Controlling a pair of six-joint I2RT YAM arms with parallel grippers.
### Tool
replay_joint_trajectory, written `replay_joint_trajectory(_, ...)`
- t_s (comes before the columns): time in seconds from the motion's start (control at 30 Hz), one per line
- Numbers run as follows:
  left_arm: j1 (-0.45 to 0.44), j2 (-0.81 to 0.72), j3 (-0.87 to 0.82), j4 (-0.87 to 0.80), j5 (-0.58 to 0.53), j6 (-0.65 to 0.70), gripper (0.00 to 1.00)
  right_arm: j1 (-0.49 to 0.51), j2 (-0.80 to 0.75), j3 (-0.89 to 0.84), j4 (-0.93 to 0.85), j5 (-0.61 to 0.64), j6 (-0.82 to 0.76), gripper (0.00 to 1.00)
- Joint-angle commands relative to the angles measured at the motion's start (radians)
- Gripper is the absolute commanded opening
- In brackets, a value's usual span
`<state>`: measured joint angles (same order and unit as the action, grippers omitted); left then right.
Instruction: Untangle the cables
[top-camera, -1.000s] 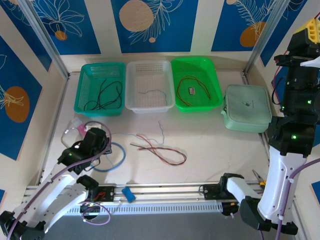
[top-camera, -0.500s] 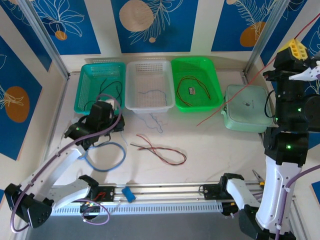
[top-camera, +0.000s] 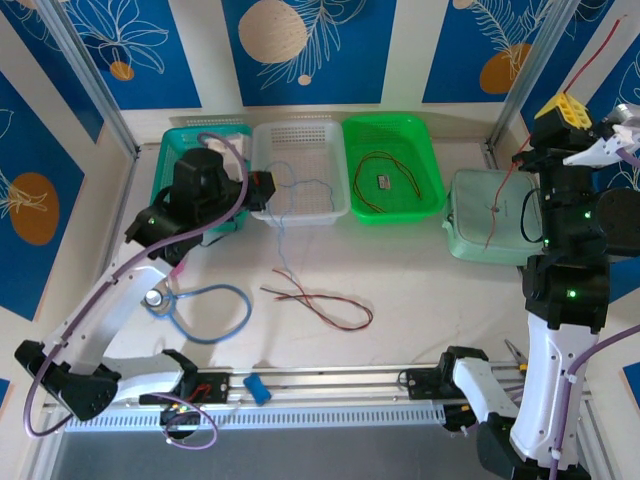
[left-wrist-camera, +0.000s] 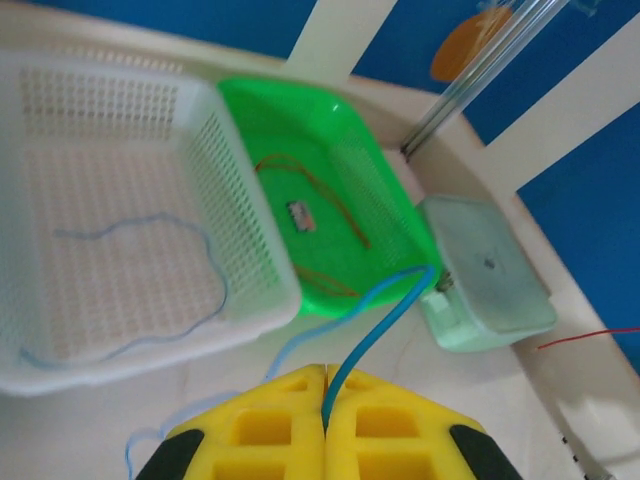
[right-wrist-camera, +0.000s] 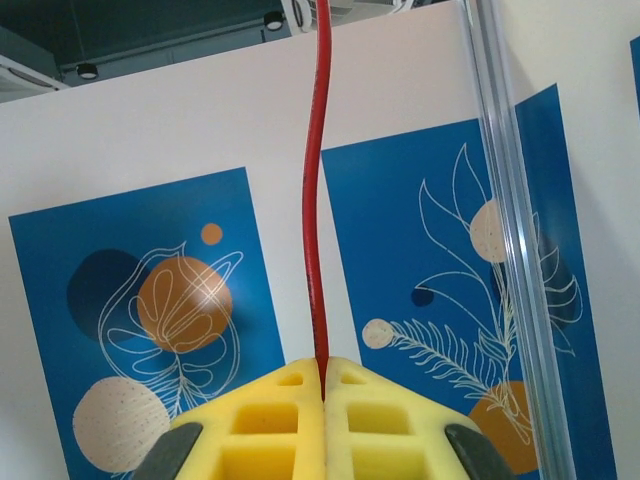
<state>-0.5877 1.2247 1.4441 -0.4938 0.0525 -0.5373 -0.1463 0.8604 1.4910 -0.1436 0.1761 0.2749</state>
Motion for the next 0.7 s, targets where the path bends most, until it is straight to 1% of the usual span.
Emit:
replay_joint_trajectory(0.0,-0.006,0.054,0.13,0.044,0.028,0.066,0.0,0.004,-0.014,-0.008,0.001,-0.01,0.02,0.0)
replay_joint_trajectory(0.1,-0.006,0.123,0.249,0.044,0.035,0.1,0.0,0.007,-0.017,-0.005,-0.004,-0.01,0.017,0.0)
replay_joint_trajectory(0.2,-0.006,0.188,0.361,0.046,0.016,0.139,0.0,0.01,-0.017,-0.003,-0.007,-0.016,0.018,0.0)
replay_joint_trajectory(0.3,-0.006,0.244,0.451,0.085,-0.028,0.184,0.0,0.012,-0.014,-0.002,-0.011,-0.019,0.023,0.0)
replay_joint_trajectory(0.47,-0.005,0.322,0.543,0.203,-0.117,0.263,0.0,0.014,-0.017,0.002,-0.019,-0.02,0.019,0.0)
replay_joint_trajectory(0.57,-0.002,0.384,0.622,0.224,-0.178,0.324,0.0,0.016,-0.018,0.003,-0.025,-0.018,0.01,0.0)
replay_joint_trajectory(0.67,0.007,0.445,0.677,0.235,-0.203,0.352,0.0,0.017,-0.02,0.004,-0.03,-0.016,0.005,0.0)
